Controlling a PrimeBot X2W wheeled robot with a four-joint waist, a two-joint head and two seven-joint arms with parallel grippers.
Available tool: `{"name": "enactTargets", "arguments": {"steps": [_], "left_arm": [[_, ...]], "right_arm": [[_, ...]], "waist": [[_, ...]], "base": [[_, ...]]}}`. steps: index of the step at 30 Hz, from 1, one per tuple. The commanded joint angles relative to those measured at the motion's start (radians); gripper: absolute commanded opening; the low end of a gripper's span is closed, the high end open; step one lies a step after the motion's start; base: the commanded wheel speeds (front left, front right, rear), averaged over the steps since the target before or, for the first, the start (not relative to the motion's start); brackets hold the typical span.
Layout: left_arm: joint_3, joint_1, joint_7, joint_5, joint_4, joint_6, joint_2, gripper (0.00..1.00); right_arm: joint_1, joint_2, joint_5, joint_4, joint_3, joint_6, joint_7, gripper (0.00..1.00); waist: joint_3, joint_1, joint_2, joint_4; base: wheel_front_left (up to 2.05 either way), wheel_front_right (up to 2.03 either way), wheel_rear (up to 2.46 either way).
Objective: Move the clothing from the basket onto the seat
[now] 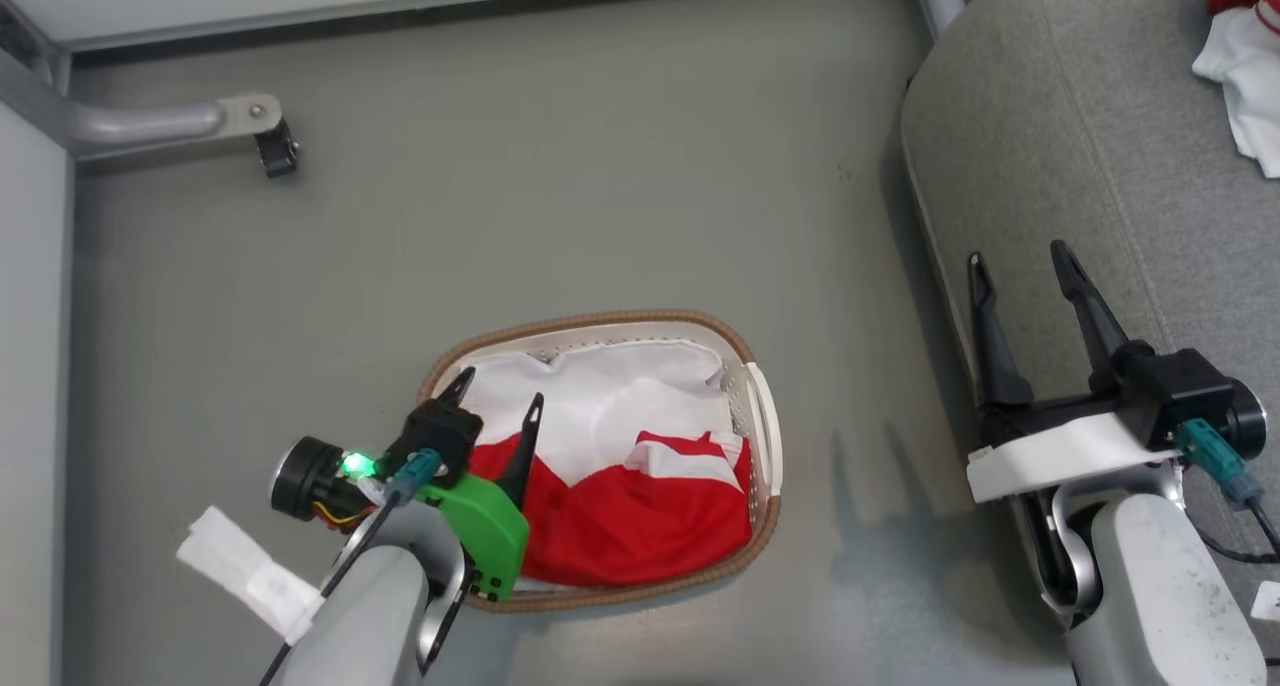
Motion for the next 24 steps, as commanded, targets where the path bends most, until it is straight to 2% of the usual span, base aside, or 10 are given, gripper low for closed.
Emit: {"name": "enactTargets", "arguments": {"steps": [1,12,24], "left_arm": [[-0.022,-0.031,0.012,0.004,0.029,-0.005,0.010,1.00],[-0.308,-0.159,0.115,-0.013,0.264,-0.007,0.096,1.00],[-0.443,-0.253,0.150,-0.038,0.381,-0.007,0.159,1.00]], "right_arm": [[-0.023,-0.003,0.002,-0.008,0.001,-0.001,-0.002,1.00],[-0.116,-0.003,0.032,-0.050,0.039,-0.001,-0.002,1.00],[-0.165,-0.003,0.075,-0.057,0.075,-0.001,-0.002,1.00]], "waist": [[0.129,0.0000,0.0000,-0.052],[0.309,0.0000,0.0000,-0.123],[0.405,0.0000,0.0000,-0.175]], "base": [[0.00,0.00,0.00],[0.00,0.00,0.00],[0.00,0.00,0.00]]}}
